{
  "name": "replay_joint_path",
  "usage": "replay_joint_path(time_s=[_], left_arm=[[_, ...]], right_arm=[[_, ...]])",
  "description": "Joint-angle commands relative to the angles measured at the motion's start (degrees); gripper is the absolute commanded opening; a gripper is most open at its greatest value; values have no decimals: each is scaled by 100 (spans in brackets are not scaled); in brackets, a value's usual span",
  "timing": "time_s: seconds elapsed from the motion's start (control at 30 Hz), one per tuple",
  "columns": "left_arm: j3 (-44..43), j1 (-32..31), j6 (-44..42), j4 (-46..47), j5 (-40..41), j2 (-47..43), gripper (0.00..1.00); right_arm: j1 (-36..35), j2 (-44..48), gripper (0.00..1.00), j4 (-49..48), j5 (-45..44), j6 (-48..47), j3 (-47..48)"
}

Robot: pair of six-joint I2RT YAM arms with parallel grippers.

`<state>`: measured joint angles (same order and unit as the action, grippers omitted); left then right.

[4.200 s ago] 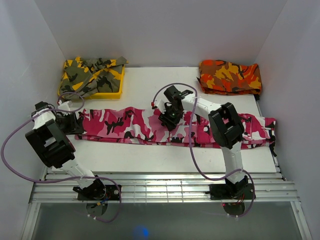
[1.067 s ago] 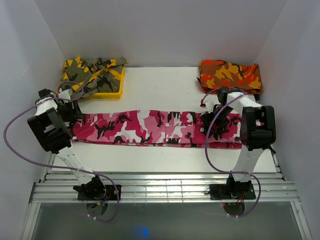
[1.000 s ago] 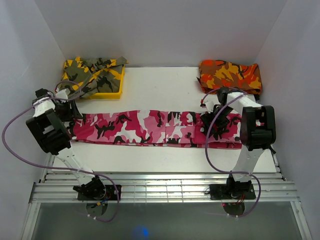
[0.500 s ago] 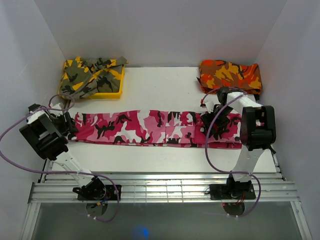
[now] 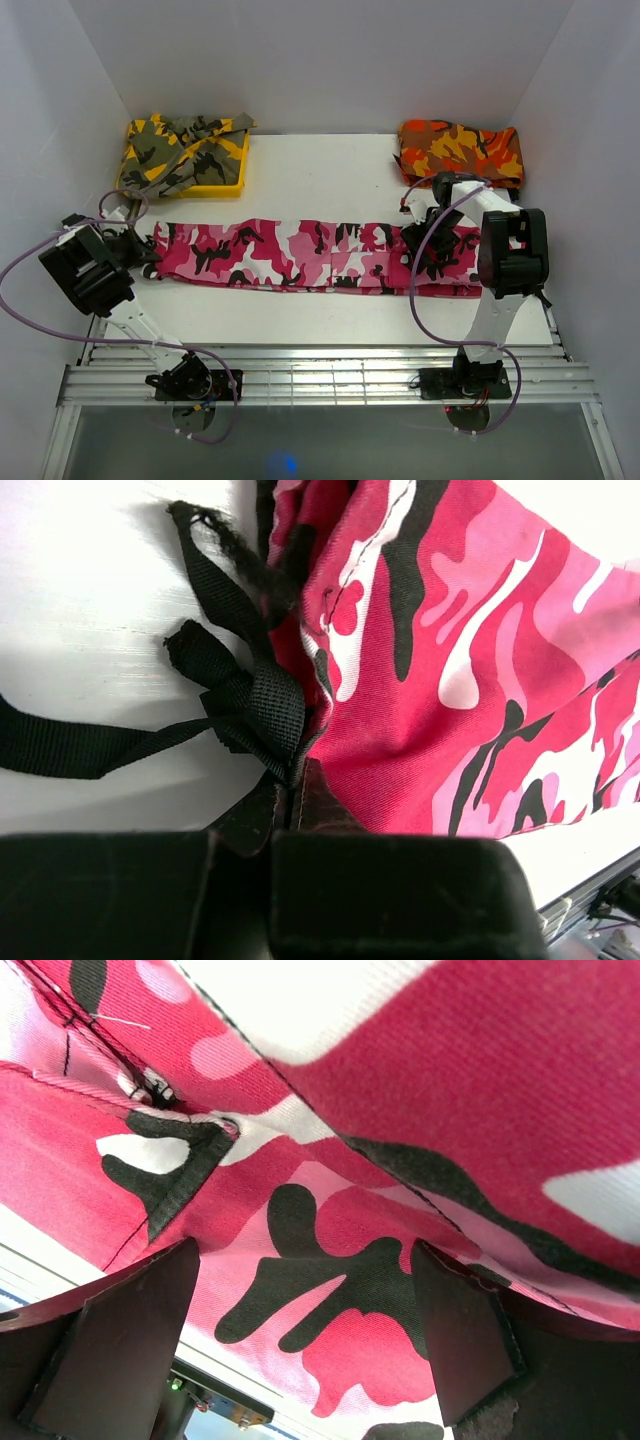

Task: Fold and stack the trousers
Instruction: Fold the trousers

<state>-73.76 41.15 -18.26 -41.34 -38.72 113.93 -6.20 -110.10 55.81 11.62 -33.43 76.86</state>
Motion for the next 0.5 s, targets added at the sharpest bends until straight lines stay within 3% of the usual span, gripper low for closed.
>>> replay_joint_path(time_s=[0.0, 0.17, 0.47], left_arm=[[11, -10, 165, 118, 84, 60, 0], [-646, 139, 279, -58, 784, -353, 0], [-1632, 271, -380, -366, 1920, -854, 0]], right_arm=[[-48, -46, 91, 158, 16, 12, 277], [-136, -11, 91, 228, 139, 21, 426], [-215, 156, 91, 378, 438, -41, 488]])
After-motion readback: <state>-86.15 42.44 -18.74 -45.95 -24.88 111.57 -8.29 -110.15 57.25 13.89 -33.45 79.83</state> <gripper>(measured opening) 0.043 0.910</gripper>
